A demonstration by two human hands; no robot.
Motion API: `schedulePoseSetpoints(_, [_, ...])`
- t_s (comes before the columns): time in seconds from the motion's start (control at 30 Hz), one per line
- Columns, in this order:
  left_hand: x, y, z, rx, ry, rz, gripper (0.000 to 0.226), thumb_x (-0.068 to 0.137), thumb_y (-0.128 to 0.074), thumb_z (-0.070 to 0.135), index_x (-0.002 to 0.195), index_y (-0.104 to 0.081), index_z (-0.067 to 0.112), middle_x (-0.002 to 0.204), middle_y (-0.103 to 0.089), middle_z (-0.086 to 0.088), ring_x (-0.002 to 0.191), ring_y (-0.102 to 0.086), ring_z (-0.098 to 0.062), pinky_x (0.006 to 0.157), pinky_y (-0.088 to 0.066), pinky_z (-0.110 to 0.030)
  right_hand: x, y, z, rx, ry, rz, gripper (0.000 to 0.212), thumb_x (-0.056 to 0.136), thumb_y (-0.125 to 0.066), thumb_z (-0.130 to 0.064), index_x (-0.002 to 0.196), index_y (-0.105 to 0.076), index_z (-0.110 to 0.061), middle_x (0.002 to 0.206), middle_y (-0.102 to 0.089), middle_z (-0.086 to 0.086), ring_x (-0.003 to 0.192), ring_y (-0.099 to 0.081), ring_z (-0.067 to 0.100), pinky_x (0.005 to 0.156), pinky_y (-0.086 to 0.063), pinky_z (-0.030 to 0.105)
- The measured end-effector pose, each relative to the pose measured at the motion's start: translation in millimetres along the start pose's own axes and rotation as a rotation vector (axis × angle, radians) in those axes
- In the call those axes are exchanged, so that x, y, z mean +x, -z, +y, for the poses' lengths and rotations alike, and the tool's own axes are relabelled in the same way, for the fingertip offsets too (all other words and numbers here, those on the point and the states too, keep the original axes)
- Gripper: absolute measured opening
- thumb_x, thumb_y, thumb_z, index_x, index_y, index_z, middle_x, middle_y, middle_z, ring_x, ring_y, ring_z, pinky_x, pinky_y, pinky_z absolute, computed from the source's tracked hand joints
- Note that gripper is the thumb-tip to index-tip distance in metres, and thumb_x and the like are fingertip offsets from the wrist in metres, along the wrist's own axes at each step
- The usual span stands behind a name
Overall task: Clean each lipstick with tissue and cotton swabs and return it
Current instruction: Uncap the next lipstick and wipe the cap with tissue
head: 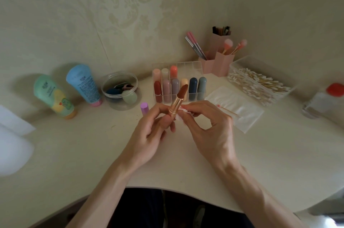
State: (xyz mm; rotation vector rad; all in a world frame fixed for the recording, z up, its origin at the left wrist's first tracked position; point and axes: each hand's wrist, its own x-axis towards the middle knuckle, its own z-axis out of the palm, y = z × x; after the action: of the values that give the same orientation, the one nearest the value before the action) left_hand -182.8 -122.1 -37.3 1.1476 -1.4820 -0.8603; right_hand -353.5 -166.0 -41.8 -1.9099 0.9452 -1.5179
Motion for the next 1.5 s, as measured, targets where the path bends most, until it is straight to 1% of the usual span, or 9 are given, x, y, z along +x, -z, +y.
schedulePoseSetpoints(0.17, [0.8,-1.0,-3.7,0.044,-0.006,0.032,0.029,0.111,-0.037,0.019,0.113,-0.064,0.009,0.074,-0.062,0.007,0.068,-0.056,-0.012,0.061,-0.046,-0.045,-2.8,-2.8,-4.0,0.001,0.051,-0.039,0.01,0.089,-0.083,-0.007,0.098,-0.082,-0.01,0.096,-0.076,-0.006,0.088,-0.072,0.013,0.082,-0.053,0.021])
schedulePoseSetpoints(0.43, [-0.1,-0.5,-6.2,-0.125,0.021,-0.007,0.027,0.11,-0.036,0.025,0.112,-0.056,0.007,0.074,-0.054,0.013,0.072,-0.049,-0.029,0.081,-0.048,-0.047,-1.7,-2.5,-1.7,-0.022,0.022,-0.013,0.009,0.089,-0.084,-0.01,0.097,-0.082,-0.013,0.094,-0.075,-0.009,0.085,-0.071,0.011,0.08,-0.053,0.021])
schedulePoseSetpoints(0.6, [0.7,-1.9,-6.6,-0.142,0.069,-0.019,0.03,0.112,-0.03,0.016,0.107,-0.055,0.001,0.075,-0.047,0.012,0.07,-0.047,-0.007,0.079,-0.046,-0.016,-3.2,-5.0,-4.6,-0.023,0.042,-0.03,0.009,0.089,-0.084,-0.011,0.098,-0.082,-0.012,0.096,-0.076,-0.008,0.087,-0.071,0.012,0.081,-0.055,0.023])
schedulePoseSetpoints(0.67, [0.5,-2.4,-4.7,-0.083,0.053,-0.042,0.03,0.113,-0.031,0.016,0.108,-0.057,0.003,0.084,-0.058,0.009,0.078,-0.056,-0.009,0.083,-0.047,-0.018,-2.8,-6.4,-5.1,-0.027,0.056,-0.028,0.009,0.09,-0.084,-0.011,0.099,-0.082,-0.012,0.096,-0.076,-0.007,0.088,-0.071,0.011,0.081,-0.054,0.021])
schedulePoseSetpoints(0.77, [-0.2,-0.8,-7.3,0.003,0.023,-0.057,0.026,0.112,-0.038,0.022,0.111,-0.058,0.006,0.096,-0.063,-0.014,0.088,-0.06,-0.035,0.079,-0.051,-0.038,-3.1,-6.7,-4.7,-0.043,0.076,-0.031,0.01,0.09,-0.084,-0.01,0.099,-0.083,-0.012,0.096,-0.076,-0.007,0.087,-0.071,0.011,0.08,-0.055,0.023])
schedulePoseSetpoints(0.93, [1.8,2.0,-6.0,0.131,-0.075,-0.003,0.025,0.109,-0.042,0.015,0.098,-0.062,0.005,0.078,-0.052,0.0,0.07,-0.05,-0.015,0.069,-0.04,-0.017,-2.6,-3.7,-1.0,-0.037,0.029,-0.005,0.009,0.089,-0.084,-0.011,0.098,-0.082,-0.011,0.096,-0.076,-0.006,0.087,-0.071,0.011,0.08,-0.055,0.023])
schedulePoseSetpoints(1.1, [4.0,-0.4,-8.3,-0.154,0.009,0.166,0.033,0.096,-0.061,0.02,0.123,-0.066,0.002,0.076,-0.071,0.001,0.065,-0.061,-0.007,0.06,-0.048,-0.021,-3.6,-7.4,-5.4,-0.046,0.072,-0.031,0.006,0.09,-0.083,-0.01,0.096,-0.082,-0.011,0.094,-0.075,-0.005,0.085,-0.07,0.012,0.079,-0.054,0.023])
schedulePoseSetpoints(1.17, [4.6,-1.3,-7.9,-0.229,0.026,0.204,0.031,0.091,-0.062,0.015,0.115,-0.062,-0.005,0.072,-0.073,0.003,0.062,-0.062,-0.007,0.059,-0.049,-0.021,-3.7,-8.1,-5.3,-0.045,0.07,-0.022,0.007,0.09,-0.084,-0.01,0.097,-0.082,-0.012,0.095,-0.076,-0.006,0.086,-0.071,0.011,0.078,-0.055,0.023])
schedulePoseSetpoints(1.5, [1.7,-1.0,-12.6,-0.061,0.023,0.089,0.026,0.106,-0.047,0.018,0.117,-0.07,0.011,0.087,-0.072,-0.008,0.081,-0.07,-0.018,0.08,-0.054,-0.023,-4.3,-5.4,-3.9,-0.052,0.039,-0.032,0.009,0.091,-0.083,-0.011,0.099,-0.083,-0.014,0.095,-0.075,-0.007,0.087,-0.071,0.012,0.079,-0.055,0.024])
